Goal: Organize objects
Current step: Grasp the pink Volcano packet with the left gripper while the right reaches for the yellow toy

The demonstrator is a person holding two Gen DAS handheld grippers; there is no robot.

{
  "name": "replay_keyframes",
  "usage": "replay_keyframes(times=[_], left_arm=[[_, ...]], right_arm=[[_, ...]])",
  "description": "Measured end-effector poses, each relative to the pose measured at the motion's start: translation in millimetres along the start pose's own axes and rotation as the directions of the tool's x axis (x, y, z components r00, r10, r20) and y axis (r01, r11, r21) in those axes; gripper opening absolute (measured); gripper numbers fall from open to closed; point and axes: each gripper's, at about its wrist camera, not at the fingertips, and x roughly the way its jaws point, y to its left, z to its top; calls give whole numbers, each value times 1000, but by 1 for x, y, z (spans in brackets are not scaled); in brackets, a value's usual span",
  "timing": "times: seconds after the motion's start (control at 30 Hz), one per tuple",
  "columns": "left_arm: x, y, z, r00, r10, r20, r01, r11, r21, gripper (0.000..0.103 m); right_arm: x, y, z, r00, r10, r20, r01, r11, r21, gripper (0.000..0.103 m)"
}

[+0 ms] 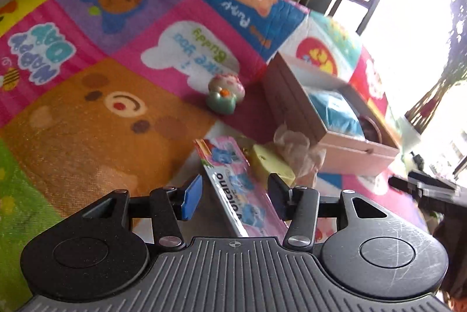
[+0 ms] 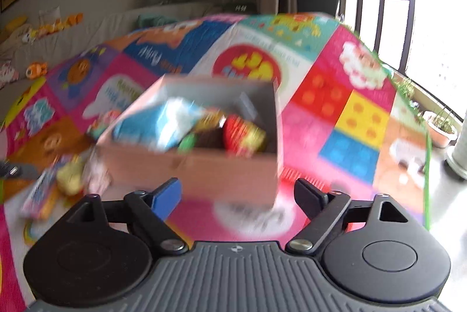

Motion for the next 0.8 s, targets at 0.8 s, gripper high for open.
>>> replay_keyframes(times=[0.8], left_arm=[[-23,45,-16,967,238,91,-234,971,-52,47]], right_arm=[[24,183,2,976,212,45,-161,847,-507,67]])
